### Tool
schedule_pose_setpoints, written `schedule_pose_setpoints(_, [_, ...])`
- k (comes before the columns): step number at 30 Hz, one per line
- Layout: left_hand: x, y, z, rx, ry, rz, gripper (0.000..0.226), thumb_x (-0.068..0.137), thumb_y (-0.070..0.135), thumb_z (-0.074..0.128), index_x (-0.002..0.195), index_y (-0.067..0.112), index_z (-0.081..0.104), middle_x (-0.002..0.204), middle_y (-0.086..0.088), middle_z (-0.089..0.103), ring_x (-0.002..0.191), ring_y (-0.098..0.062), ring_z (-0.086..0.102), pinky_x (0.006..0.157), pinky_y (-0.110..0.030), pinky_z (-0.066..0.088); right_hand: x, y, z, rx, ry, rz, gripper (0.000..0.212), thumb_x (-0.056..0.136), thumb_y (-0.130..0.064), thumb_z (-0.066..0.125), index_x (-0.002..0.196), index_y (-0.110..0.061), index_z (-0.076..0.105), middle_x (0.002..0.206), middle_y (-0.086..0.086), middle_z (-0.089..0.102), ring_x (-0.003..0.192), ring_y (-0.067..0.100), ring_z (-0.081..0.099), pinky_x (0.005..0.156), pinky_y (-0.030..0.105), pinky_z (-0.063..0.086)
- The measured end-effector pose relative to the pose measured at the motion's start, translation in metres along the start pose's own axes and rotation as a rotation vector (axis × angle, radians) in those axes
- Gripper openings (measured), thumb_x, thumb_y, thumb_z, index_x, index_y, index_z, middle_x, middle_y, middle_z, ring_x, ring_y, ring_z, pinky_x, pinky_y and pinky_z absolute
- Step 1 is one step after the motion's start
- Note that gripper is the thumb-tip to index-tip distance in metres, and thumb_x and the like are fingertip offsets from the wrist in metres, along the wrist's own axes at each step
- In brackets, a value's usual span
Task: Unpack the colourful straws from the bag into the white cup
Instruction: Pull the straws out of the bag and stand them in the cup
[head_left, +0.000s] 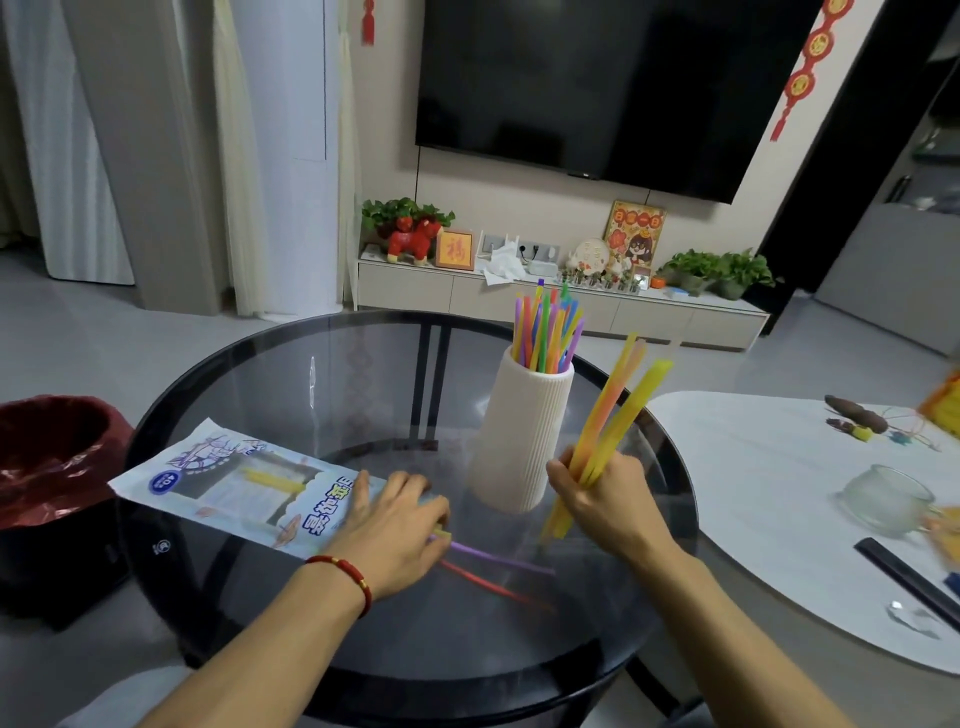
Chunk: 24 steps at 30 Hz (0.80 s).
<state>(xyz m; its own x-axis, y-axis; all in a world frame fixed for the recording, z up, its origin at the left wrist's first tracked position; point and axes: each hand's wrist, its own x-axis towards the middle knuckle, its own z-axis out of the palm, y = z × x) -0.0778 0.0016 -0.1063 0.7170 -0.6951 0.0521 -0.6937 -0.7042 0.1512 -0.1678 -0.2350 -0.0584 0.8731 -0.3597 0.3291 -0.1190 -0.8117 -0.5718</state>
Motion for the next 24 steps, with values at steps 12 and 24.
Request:
schedule_pose_setpoints(12, [0.001,0.003,-0.002,0.013,0.042,0.026,0.028,0.099,0.049,0.044,0.121,0.033,0.051,0.137,0.004,0.043,0.138,-0.020,0.031,0.120,-0.063,0.009,-0.007,0.013,0.016,-0.019,-0.092,-0.065,0.028,0.097,-0.019,0.063,0.073,-0.006,0.061,0.065,0.012,0.066,0.066,0.035,0.062,0.068,0.047,0.053])
schedule_pose_setpoints(24, [0.009,0.049,-0.052,-0.665,0.435,0.083,0.065,0.086,0.027,0.071,0.144,0.023,0.042,0.139,0.003,0.050,0.129,-0.012,0.044,0.111,-0.037,0.040,0.007,-0.031,-0.039,0.329,0.237,0.049,0.025,0.095,-0.026,0.065,0.074,-0.015,0.072,0.054,0.010,0.068,0.042,0.021,0.065,0.043,0.037,0.057])
